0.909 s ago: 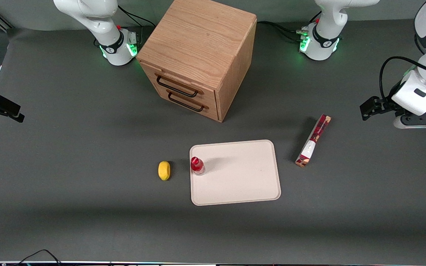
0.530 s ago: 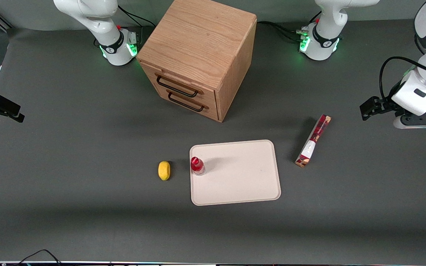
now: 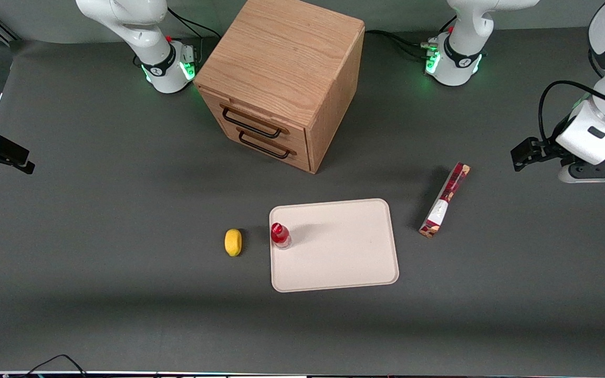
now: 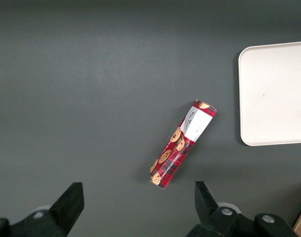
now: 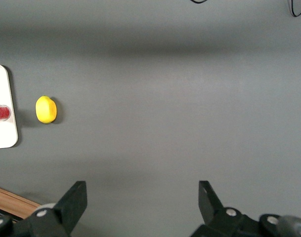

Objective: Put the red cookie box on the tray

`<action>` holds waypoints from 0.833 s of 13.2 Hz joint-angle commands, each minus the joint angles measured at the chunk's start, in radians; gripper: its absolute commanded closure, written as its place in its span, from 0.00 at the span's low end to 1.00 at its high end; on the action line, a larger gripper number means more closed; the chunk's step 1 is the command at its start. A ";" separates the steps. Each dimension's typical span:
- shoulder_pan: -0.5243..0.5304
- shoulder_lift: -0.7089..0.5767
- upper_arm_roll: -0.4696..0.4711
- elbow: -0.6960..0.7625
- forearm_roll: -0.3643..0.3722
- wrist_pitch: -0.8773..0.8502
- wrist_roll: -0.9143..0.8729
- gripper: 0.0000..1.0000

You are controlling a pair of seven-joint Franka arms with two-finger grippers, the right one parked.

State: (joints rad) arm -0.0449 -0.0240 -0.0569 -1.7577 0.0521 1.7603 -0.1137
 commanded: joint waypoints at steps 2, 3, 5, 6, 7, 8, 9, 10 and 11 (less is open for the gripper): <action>-0.006 0.010 0.006 0.023 -0.011 -0.019 0.014 0.00; -0.006 0.010 0.006 0.023 -0.011 -0.019 0.014 0.00; -0.006 0.010 0.006 0.023 -0.011 -0.019 0.016 0.00; -0.006 0.010 0.006 0.023 -0.011 -0.021 0.016 0.00; -0.006 0.010 0.006 0.023 -0.011 -0.024 0.016 0.00; -0.007 0.010 0.006 0.023 -0.011 -0.034 0.017 0.00; -0.009 0.009 0.006 0.020 -0.011 -0.042 0.016 0.00; -0.010 0.007 0.002 0.017 -0.011 -0.048 0.016 0.00; -0.010 0.007 -0.010 0.015 -0.011 -0.056 0.017 0.00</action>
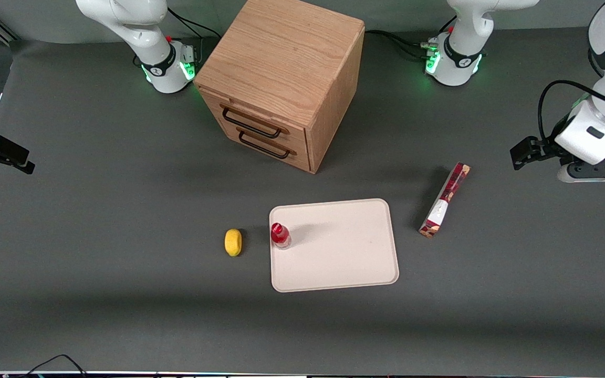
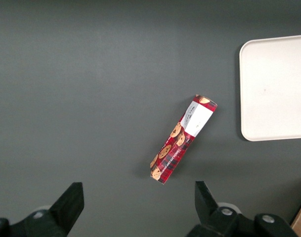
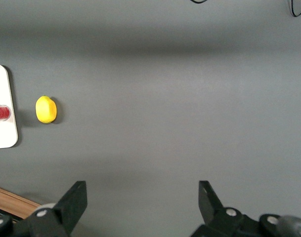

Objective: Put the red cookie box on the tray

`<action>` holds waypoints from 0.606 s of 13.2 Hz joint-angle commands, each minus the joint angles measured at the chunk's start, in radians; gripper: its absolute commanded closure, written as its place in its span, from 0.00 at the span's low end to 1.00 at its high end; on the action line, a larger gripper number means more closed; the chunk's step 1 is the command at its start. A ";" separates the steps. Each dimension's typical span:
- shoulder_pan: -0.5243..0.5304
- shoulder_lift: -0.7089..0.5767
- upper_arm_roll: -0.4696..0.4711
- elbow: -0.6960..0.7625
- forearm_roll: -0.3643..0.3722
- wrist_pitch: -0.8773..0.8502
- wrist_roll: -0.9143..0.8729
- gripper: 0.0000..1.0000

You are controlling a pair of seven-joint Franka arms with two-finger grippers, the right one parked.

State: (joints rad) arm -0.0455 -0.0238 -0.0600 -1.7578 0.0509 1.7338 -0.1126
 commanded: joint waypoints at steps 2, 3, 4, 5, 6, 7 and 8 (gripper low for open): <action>-0.010 0.005 -0.033 0.003 -0.009 -0.051 0.081 0.00; -0.010 0.005 -0.041 -0.011 -0.011 -0.056 0.118 0.00; -0.011 0.001 -0.049 -0.032 -0.011 -0.051 0.137 0.00; -0.011 0.001 -0.067 -0.040 -0.011 -0.053 0.142 0.00; -0.010 0.001 -0.073 -0.055 -0.011 -0.050 0.163 0.00; -0.010 -0.004 -0.075 -0.086 -0.011 -0.031 0.207 0.00; -0.010 -0.004 -0.075 -0.116 -0.011 -0.008 0.243 0.00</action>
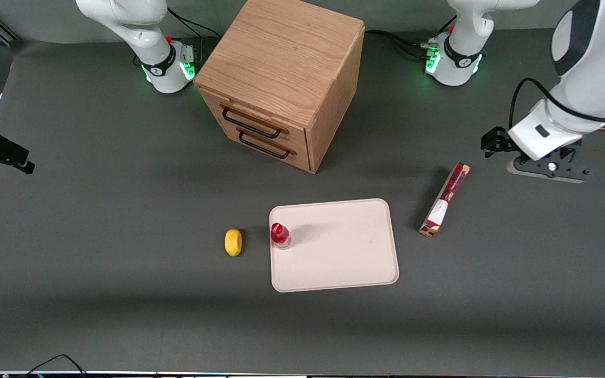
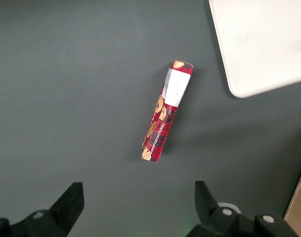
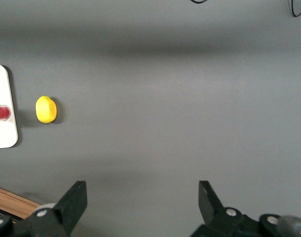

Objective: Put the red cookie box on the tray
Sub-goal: 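Move the open left gripper down over the red plaid cookie box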

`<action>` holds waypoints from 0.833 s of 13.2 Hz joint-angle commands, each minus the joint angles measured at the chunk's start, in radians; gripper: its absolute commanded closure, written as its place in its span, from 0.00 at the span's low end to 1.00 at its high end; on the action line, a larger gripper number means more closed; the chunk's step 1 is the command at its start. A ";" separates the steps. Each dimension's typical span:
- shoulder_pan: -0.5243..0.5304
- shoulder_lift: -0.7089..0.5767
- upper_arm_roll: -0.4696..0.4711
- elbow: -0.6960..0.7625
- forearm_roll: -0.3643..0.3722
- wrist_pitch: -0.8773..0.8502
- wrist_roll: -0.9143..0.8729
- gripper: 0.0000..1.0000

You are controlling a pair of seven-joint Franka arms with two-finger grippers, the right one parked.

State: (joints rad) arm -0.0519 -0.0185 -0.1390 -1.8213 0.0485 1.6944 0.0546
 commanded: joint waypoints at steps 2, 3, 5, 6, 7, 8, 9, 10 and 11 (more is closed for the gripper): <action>-0.002 -0.023 0.004 -0.158 -0.009 0.134 0.111 0.00; -0.002 -0.034 0.004 -0.227 -0.007 0.212 0.116 0.00; -0.002 -0.044 0.004 -0.337 -0.007 0.338 0.116 0.00; -0.002 -0.043 0.004 -0.389 -0.007 0.403 0.116 0.00; -0.003 -0.043 0.004 -0.444 -0.007 0.485 0.117 0.00; -0.005 -0.034 0.004 -0.481 -0.007 0.554 0.116 0.00; -0.005 -0.022 0.002 -0.509 -0.007 0.605 0.116 0.00; -0.005 -0.006 -0.001 -0.530 -0.009 0.645 0.114 0.00; -0.005 0.014 -0.004 -0.538 -0.009 0.674 0.113 0.00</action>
State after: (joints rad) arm -0.0514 -0.0117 -0.1408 -2.3215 0.0485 2.3061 0.1512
